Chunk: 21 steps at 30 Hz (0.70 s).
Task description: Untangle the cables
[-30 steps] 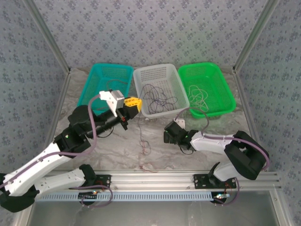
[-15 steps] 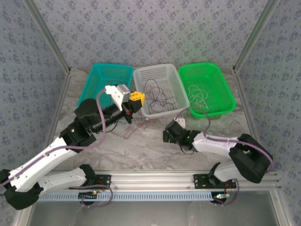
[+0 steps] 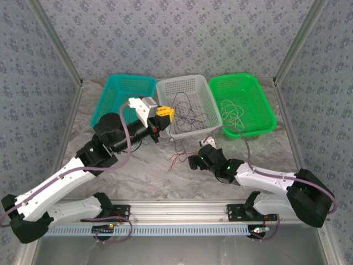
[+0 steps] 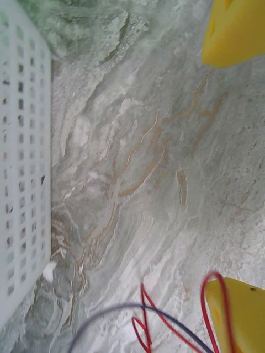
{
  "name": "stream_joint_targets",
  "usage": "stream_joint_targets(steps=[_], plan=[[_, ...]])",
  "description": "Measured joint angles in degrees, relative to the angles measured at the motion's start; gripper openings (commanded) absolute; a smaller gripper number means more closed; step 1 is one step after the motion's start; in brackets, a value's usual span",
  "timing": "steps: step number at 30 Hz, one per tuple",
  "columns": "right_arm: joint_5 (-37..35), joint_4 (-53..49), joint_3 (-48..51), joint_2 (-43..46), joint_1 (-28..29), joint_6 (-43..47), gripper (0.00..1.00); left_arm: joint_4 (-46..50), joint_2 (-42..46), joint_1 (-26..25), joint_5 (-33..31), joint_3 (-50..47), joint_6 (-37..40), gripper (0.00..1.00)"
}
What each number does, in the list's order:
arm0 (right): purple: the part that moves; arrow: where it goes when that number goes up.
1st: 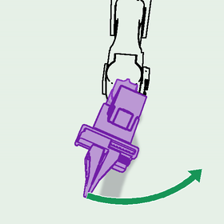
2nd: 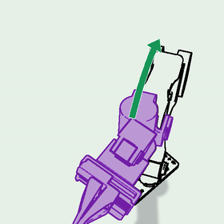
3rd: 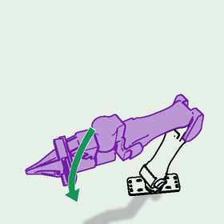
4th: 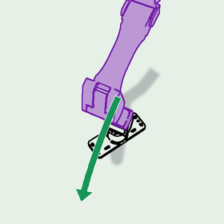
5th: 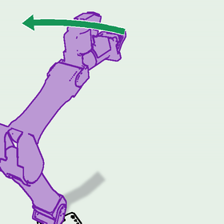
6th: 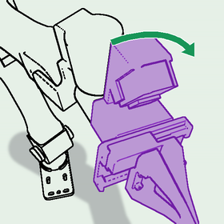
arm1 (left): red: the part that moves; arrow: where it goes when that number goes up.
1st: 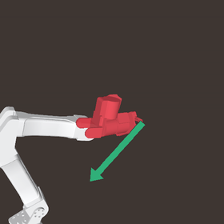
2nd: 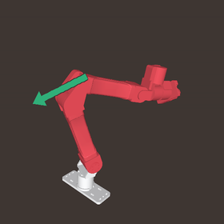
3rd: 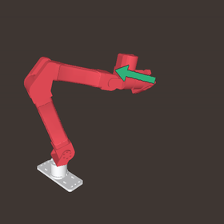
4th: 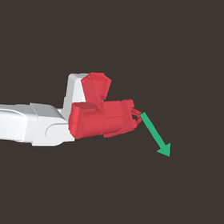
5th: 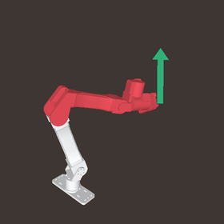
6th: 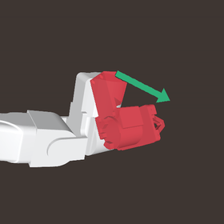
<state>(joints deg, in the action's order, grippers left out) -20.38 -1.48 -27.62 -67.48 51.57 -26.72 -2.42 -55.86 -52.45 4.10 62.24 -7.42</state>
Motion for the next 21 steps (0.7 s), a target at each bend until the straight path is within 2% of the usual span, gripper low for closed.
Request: stream_joint_targets(steps=[7, 13, 21], plan=[[2.1, 6.1, 4.5, 5.2, 0.9, 5.4, 1.00, -1.0, -0.3, 0.3, 1.6, 0.0, -1.2, 0.00], [2.6, 10.1, 5.0, 5.7, 0.6, 11.2, 1.00, -1.7, -0.5, 0.3, 3.4, 0.0, -2.3, 0.00], [5.2, 10.9, 3.9, 5.1, -3.5, 17.6, 0.98, -1.9, -0.5, 0.3, 4.5, 0.0, -3.1, 0.00]])
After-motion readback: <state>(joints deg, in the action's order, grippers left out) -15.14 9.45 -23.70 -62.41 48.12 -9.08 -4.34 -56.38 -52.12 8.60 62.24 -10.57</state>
